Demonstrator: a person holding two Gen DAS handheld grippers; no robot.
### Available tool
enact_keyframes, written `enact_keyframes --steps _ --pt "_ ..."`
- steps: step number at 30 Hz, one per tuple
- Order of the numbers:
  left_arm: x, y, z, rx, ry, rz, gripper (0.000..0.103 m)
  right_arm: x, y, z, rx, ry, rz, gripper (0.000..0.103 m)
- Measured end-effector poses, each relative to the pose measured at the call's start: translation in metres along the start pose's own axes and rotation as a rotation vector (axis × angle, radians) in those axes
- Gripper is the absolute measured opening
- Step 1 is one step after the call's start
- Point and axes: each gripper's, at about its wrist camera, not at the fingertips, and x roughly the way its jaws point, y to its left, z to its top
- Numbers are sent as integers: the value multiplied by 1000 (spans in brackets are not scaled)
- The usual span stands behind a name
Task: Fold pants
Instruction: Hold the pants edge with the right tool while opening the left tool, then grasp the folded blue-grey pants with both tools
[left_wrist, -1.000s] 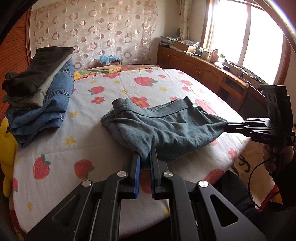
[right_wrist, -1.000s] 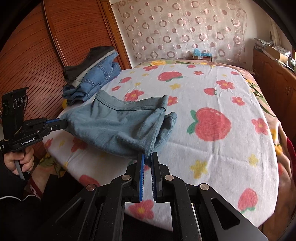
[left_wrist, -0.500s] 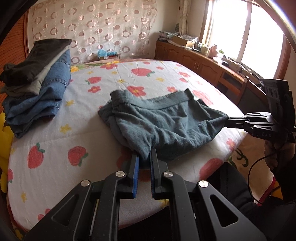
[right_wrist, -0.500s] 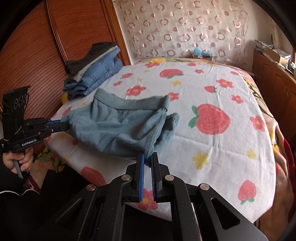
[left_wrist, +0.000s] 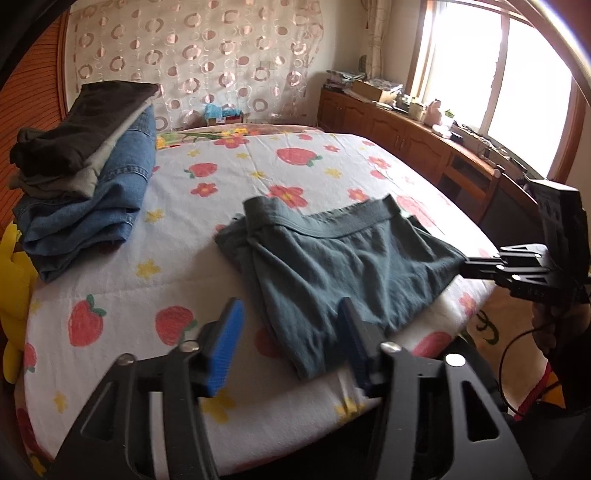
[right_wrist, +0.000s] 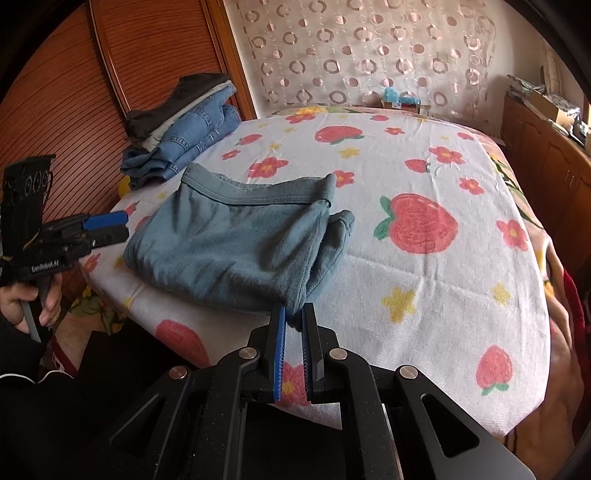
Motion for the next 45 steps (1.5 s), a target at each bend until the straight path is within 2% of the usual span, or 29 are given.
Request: enact_keyframes --steps 1,2,9,13,18,20,23,35,39,43,45 --pt "2 3 2 -5 -2 -2 73 -1 0 0 1 -2 1 7" --pt "5 7 4 -13 -1 -6 78 -2 0 1 2 -6 3 8" --pt "26 24 17 -58 3 18 78 -15 -7 5 25 -39 -21 18" --pt "40 31 25 -83 18 19 78 -11 -13 8 28 -39 -60 28" --pt "55 32 32 -77 27 18 78 4 -16 17 36 -42 -65 31" --pt "60 32 33 -77 35 15 78 12 -16 22 39 -44 -61 41" --pt "68 34 35 -78 46 20 78 24 -19 30 59 -50 -64 51" --pt "78 35 31 -75 51 34 77 64 -15 48 40 -3 -71 52" --pt "78 37 31 -81 44 27 77 67 -13 49 28 -17 -94 52" --pt "77 39 31 -97 35 11 68 69 -5 44 -40 -29 -130 52" --pt "75 38 32 -103 31 4 65 69 -6 44 -35 -35 -128 52"
